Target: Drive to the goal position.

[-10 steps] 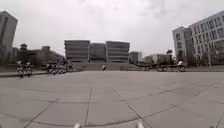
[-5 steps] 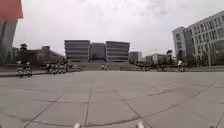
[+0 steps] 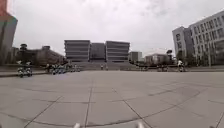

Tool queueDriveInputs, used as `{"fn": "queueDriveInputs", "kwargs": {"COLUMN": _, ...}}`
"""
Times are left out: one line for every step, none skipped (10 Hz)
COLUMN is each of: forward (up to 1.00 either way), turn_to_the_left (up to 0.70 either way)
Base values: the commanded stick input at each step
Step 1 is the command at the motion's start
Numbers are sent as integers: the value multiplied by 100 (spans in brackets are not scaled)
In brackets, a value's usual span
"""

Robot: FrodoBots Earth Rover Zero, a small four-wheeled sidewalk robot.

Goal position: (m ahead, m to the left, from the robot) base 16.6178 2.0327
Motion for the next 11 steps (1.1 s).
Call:
{"fn": "queueDriveInputs", "kwargs": {"forward": 85, "turn_to_the_left": 0}}
{"fn": "queueDriveInputs", "kwargs": {"forward": 85, "turn_to_the_left": 0}}
{"fn": "queueDriveInputs", "kwargs": {"forward": 85, "turn_to_the_left": 0}}
{"fn": "queueDriveInputs", "kwargs": {"forward": 85, "turn_to_the_left": 0}}
{"fn": "queueDriveInputs", "kwargs": {"forward": 85, "turn_to_the_left": 1}}
{"fn": "queueDriveInputs", "kwargs": {"forward": 85, "turn_to_the_left": 20}}
{"fn": "queueDriveInputs", "kwargs": {"forward": 85, "turn_to_the_left": 33}}
{"fn": "queueDriveInputs", "kwargs": {"forward": 85, "turn_to_the_left": 5}}
{"fn": "queueDriveInputs", "kwargs": {"forward": 85, "turn_to_the_left": 0}}
{"fn": "queueDriveInputs", "kwargs": {"forward": 85, "turn_to_the_left": 0}}
{"fn": "queueDriveInputs", "kwargs": {"forward": 85, "turn_to_the_left": 0}}
